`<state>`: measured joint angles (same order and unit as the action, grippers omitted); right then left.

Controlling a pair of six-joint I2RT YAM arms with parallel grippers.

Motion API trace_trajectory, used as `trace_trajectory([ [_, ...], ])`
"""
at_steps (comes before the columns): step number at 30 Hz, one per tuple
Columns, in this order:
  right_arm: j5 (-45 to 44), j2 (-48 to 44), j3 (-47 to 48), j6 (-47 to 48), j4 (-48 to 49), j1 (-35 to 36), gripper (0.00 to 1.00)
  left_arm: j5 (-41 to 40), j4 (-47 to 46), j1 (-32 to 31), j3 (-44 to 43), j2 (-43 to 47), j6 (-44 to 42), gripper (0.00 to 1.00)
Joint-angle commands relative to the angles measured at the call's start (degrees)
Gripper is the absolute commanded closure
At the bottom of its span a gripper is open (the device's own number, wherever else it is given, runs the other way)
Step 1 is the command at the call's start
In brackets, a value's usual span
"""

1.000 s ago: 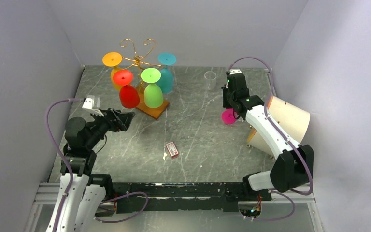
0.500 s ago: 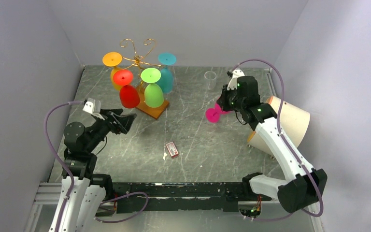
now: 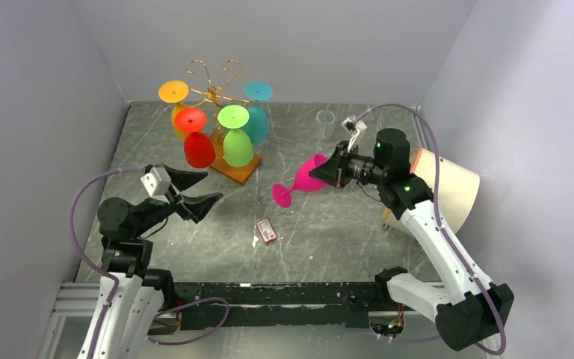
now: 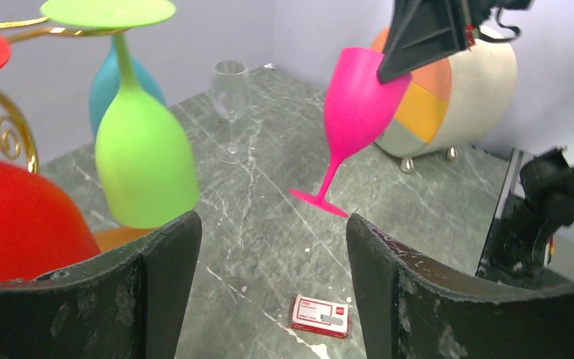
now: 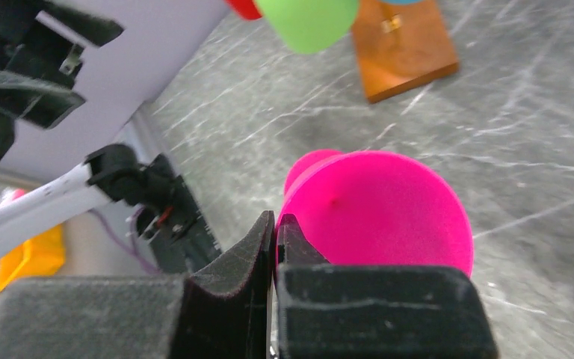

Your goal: Place the wine glass upside down on the wine glass rack

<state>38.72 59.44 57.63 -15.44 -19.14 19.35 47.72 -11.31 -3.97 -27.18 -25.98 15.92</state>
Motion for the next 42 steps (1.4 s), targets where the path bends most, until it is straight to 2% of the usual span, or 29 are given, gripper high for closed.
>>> trace_trajectory([
  [1,13.27,-1.32,-3.36,-5.44,8.85,0.26,1.00,9.70,-3.49,-0.64,0.37,0.31,-10.51,0.25],
  [6,22.05,-1.85,-6.29,-12.67,19.04,0.77,1.00,14.35,-1.61,-1.08,-0.41,-0.08,-17.64,0.24],
  [12,26.46,-1.49,-9.87,-25.10,34.23,2.74,1.00,19.92,-0.26,-2.19,-1.56,-3.03,-23.61,0.23],
  [15,26.34,-0.33,-9.36,-27.66,37.91,5.37,1.00,24.20,4.03,-3.23,-2.56,-3.63,-32.07,0.20],
  [21,22.89,3.03,-4.18,-24.09,33.68,13.75,1.00,30.39,11.66,-4.63,-4.25,-3.92,-42.51,0.23],
  [26,20.36,3.23,-2.77,-23.04,32.58,14.69,1.00,31.31,20.65,-6.69,-5.55,-3.94,-51.91,0.23],
  [31,17.99,4.43,2.22,-16.45,23.33,14.57,1.00,30.61,25.97,-7.64,-7.07,-4.29,-57.41,0.22],
  [37,16.91,4.82,6.23,-12.92,17.31,14.45,1.00,29.45,28.89,-8.01,-7.67,-5.23,-60.30,0.22],
  [42,17.04,4.08,6.23,-13.69,18.39,14.36,1.00,29.76,28.96,-8.16,-7.45,-5.42,-60.83,0.23],
])
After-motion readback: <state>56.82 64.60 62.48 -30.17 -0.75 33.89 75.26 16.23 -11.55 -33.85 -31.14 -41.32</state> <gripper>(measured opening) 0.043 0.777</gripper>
